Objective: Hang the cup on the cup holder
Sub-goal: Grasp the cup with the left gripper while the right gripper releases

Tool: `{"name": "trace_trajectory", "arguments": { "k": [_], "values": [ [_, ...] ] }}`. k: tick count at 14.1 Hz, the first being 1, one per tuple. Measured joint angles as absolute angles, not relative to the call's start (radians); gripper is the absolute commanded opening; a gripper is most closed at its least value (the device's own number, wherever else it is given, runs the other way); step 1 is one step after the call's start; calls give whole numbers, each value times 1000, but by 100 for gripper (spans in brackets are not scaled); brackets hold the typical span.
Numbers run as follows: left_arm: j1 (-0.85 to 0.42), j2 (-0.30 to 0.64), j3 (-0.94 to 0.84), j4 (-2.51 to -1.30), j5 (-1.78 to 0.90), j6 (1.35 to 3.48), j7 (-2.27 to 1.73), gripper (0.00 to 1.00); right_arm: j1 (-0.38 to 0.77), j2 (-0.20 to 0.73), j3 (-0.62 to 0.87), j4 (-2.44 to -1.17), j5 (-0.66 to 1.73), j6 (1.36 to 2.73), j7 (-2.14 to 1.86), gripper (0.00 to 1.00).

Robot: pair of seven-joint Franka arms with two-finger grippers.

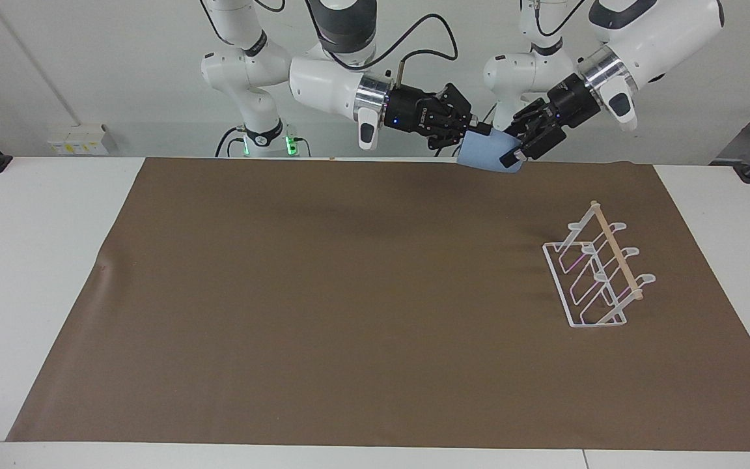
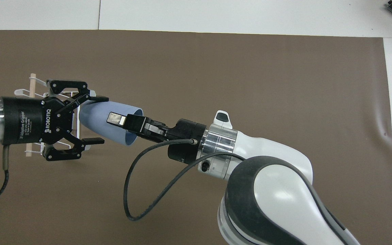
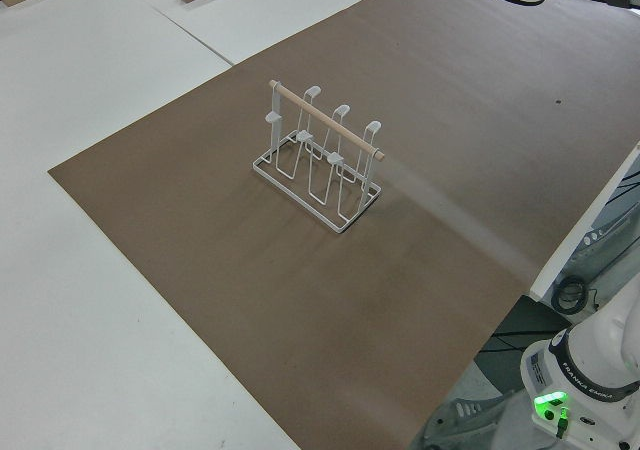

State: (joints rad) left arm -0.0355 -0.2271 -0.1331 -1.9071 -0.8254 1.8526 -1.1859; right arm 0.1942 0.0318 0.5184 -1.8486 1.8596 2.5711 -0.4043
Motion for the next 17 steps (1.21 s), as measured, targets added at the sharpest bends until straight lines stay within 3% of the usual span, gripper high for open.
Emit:
{"name": "trace_trajectory", "arguments": {
  "k": [10,11,12,13,17],
  "values": [
    [-35,-224,-131,-1903,-823,1855,-1142,0,195,32,519,-1850,1860,2574,-401,0],
    [-35,-224,-131,-1903,-823,1855,-1142,0,195,32,519,-1850,1860,2574,-399,7],
    [-35,-224,-130,-1903,-823,1855,-1142,0,195,32,519,-1850,1860,2574,-390,66],
    [-35,-224,-130,-1903,-823,1855,-1141,0,195,32,519,-1850,1860,2574,-368,100],
    [-35,-223,-129,-1903,-816,1855,-1129,0,200,31,521,-1843,1860,2660,-270,100]
  ]
}}
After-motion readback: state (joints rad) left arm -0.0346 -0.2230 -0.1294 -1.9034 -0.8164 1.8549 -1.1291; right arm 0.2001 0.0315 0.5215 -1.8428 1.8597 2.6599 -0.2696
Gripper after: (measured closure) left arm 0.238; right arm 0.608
